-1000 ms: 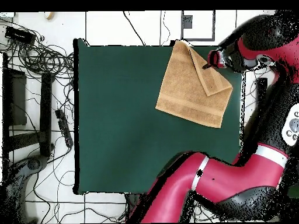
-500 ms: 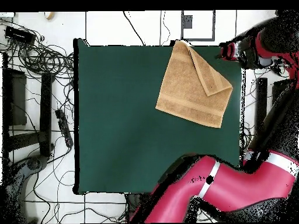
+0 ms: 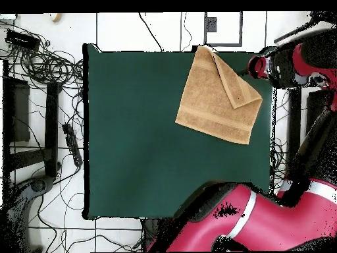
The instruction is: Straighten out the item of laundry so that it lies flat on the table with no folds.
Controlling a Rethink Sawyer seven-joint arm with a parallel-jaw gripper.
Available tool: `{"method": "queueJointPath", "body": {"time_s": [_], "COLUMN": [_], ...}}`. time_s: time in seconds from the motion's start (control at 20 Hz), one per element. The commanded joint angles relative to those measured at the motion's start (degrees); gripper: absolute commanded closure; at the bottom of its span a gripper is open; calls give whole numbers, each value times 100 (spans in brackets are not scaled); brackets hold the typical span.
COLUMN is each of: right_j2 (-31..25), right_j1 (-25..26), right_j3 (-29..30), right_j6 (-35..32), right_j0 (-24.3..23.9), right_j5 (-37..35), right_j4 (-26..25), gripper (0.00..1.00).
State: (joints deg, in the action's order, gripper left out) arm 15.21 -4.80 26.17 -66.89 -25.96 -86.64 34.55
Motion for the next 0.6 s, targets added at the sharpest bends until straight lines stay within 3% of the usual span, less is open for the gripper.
{"method": "queueJointPath", "body": {"time_s": [0.05,0.6], "right_j2": [-954,-1047], "right_j1": [-572,-784], "right_j3": [2314,3178], "right_j6": [-170,-96], "right_j0": [367,504], "right_j5": [459,1865], "right_j4": [81,-303], "gripper": [0,0]}}
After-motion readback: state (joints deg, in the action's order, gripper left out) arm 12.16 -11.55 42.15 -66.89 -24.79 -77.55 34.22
